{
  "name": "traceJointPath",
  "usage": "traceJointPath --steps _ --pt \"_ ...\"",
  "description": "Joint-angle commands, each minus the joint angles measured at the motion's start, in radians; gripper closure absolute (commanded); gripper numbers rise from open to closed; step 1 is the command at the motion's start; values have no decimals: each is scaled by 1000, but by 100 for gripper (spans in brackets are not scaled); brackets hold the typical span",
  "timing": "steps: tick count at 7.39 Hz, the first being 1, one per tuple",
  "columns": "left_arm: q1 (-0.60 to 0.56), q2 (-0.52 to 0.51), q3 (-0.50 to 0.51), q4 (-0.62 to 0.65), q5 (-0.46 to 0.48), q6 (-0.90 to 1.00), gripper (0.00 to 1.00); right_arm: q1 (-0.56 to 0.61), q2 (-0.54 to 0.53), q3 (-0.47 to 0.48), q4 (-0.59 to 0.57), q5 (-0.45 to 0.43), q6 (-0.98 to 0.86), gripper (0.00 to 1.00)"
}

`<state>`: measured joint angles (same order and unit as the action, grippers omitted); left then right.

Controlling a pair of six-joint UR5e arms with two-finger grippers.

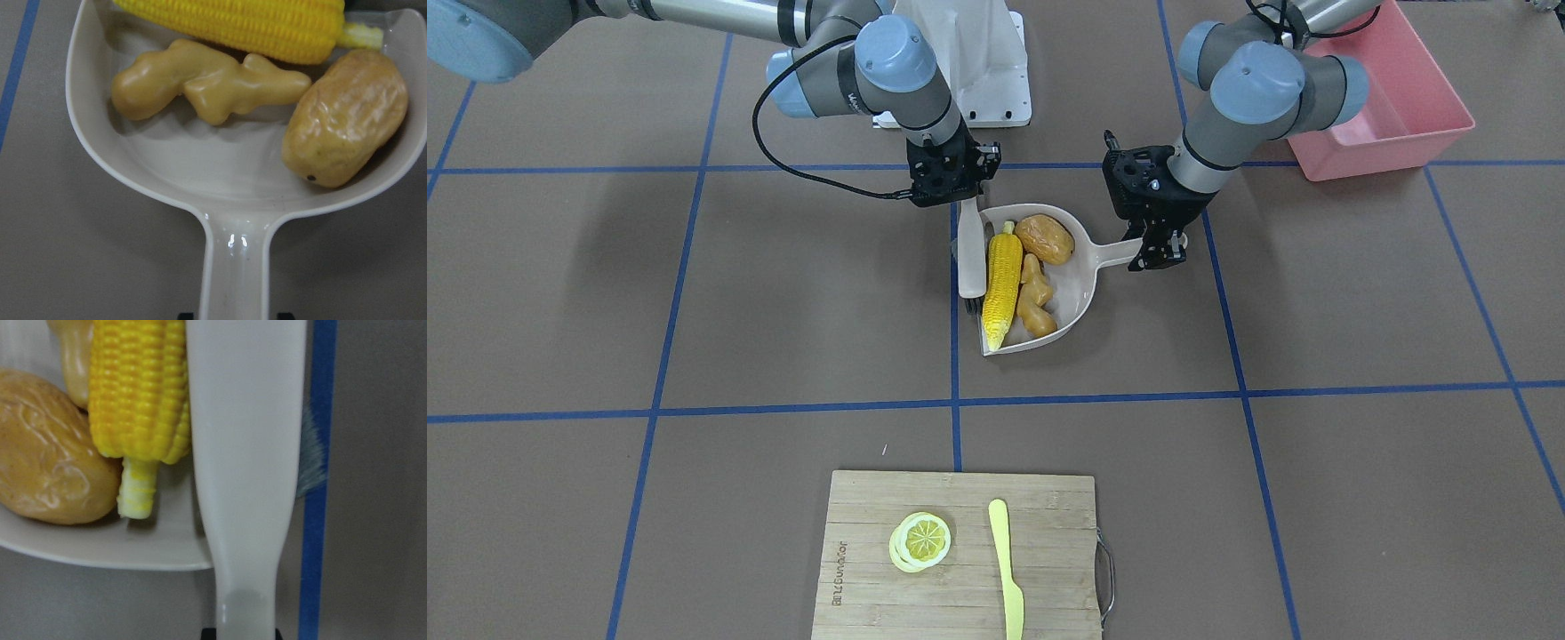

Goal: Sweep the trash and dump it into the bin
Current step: 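Sweep the corn and ginger pieces into the dustpan with the right-held brush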

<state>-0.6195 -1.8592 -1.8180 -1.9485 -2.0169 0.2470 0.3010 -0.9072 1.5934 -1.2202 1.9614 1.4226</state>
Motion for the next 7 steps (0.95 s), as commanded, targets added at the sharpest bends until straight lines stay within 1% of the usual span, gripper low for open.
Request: traceJointPath --steps 1,2,5,6,7 --pt "1 0 3 2 0 -2 86 -17 7 -15 51 -9 16 100" --pt "1 0 3 3 -2 -2 88 -22 5 -29 112 -7 22 100" --pt "1 2 2 3 -6 -37 97 -14 2 -30 126 -3 22 100" --pt "1 2 2 3 -6 -37 98 6 -4 -26 123 22 15 100" --pt "1 0 -1 2 -6 -37 100 47 -10 -23 116 101 10 100"
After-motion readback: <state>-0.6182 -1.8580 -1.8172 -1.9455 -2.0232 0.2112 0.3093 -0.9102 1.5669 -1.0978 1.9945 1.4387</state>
